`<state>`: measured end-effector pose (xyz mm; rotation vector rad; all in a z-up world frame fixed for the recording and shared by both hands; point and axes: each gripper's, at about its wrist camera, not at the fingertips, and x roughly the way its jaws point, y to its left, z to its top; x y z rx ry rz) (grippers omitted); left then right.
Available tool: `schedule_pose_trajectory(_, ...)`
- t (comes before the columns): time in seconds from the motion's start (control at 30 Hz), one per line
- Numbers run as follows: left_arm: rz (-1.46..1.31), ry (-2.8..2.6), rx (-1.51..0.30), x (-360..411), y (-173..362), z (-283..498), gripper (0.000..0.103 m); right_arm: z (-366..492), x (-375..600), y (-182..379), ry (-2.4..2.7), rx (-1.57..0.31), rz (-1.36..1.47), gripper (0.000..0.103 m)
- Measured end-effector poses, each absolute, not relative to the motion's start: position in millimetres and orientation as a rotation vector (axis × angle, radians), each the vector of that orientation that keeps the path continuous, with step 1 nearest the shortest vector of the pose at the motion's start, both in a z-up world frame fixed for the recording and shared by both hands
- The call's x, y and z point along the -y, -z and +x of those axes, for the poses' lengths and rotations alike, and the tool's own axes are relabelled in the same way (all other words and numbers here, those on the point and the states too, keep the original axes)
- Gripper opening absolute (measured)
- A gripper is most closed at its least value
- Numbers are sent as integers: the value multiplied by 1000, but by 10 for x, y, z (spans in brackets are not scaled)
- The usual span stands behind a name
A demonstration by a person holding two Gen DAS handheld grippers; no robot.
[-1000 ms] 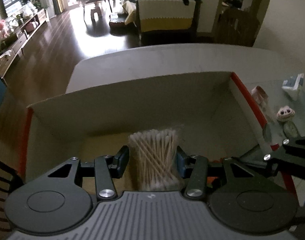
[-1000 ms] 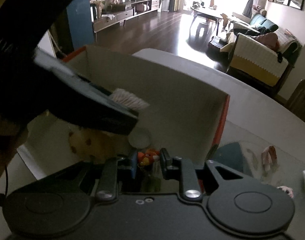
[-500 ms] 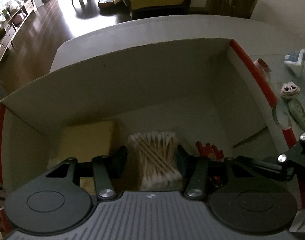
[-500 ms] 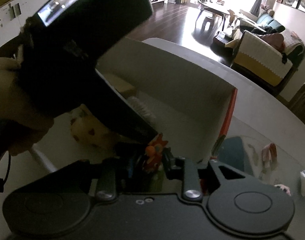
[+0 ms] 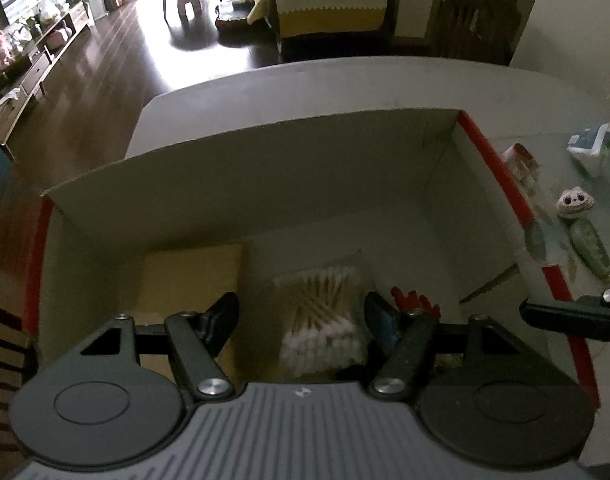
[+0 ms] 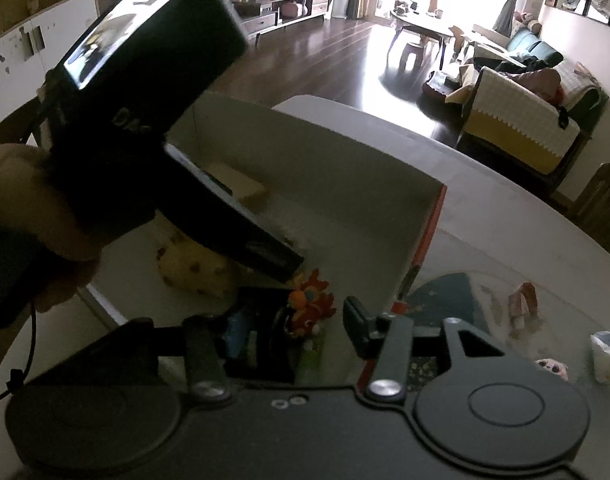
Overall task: Organize objects
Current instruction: 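Withdraw both grippers from the box back over the table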
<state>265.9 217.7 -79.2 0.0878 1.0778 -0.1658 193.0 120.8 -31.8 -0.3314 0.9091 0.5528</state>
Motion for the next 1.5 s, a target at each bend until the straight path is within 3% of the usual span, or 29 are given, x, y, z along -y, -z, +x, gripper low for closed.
schedule_pose_trajectory(0.17, 78, 146, -1047, -2271, 656, 2538, 75, 1871, -1143, 205, -563, -885, -315, 62)
schedule_pose_trajectory(0.67, 1, 105, -965, -2345, 291, 2117, 76, 1608, -883, -62, -608, -831, -283, 76)
schedule_pose_trajectory(0.73, -5, 104, -956, -2315, 252, 2044, 81, 1568, -832, -79, -609, -828, -286, 77)
schedule_pose_trajectory(1.23, -76, 110, -923, -1750, 135, 1645, 86, 1414, 94, -97, -582, -819, -222, 79)
schedule_pose_trajectory(1.33, -81, 107, -915, -1569, 113, 1582, 92, 1414, 338, -66, -568, -822, -209, 80)
schedule_pose_trajectory(1.5, -118, 137, -910, -1265, 109, 1519, 93, 1430, 803, 1, -535, -834, -191, 80)
